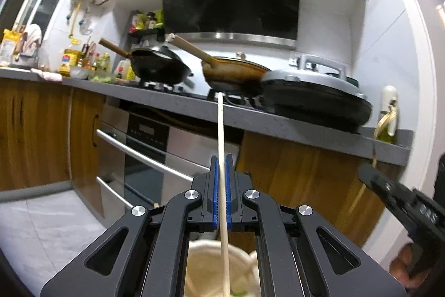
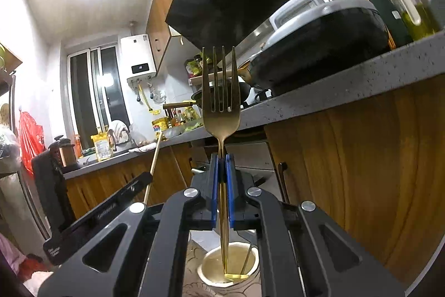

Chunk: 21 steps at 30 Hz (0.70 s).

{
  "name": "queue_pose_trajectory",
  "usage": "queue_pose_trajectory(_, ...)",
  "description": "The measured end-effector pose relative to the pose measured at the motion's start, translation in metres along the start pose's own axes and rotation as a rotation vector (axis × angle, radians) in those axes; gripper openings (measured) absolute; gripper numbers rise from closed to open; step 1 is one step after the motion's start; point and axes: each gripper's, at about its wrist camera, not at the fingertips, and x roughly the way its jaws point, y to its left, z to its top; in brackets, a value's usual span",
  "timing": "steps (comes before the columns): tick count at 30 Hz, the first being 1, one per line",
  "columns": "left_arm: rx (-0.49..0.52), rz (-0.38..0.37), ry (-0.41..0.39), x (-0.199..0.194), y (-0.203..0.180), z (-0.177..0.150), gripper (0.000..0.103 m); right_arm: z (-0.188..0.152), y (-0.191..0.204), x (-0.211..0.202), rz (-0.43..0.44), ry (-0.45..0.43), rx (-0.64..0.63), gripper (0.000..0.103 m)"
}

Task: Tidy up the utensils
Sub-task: 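Lift the chopstick with the left tool while the right carries the gold fork up, then drop the chopstick into the large cup while the right lowers the fork into the small cup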

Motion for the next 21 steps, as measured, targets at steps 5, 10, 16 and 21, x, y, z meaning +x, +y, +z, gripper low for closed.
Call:
queue_pose_trajectory(5, 0.018, 0.052, -0.023, 0.01, 0.002, -0.006, 0.005, -0.011, -0.007, 0.013, 0.011, 0.033, 0.033, 0.005)
queue_pose_trajectory(10, 0.034, 0.067, -0.009, 0.007, 0.008, -0.018, 0.005, -0.021, -0.007, 0.025, 0.001, 0.094, 0.009, 0.005)
queue_pose_trajectory(16, 0.025, 0.04, 0.032, -0.019, 0.014, -0.034, 0.005, -0.03, -0.01, 0.035, -0.016, 0.157, 0.009, 0.005)
queue_pose_trajectory(21, 0.03, 0.034, 0.07, -0.035, 0.016, -0.05, 0.005, -0.034, -0.009, 0.041, -0.033, 0.19, -0.003, 0.005)
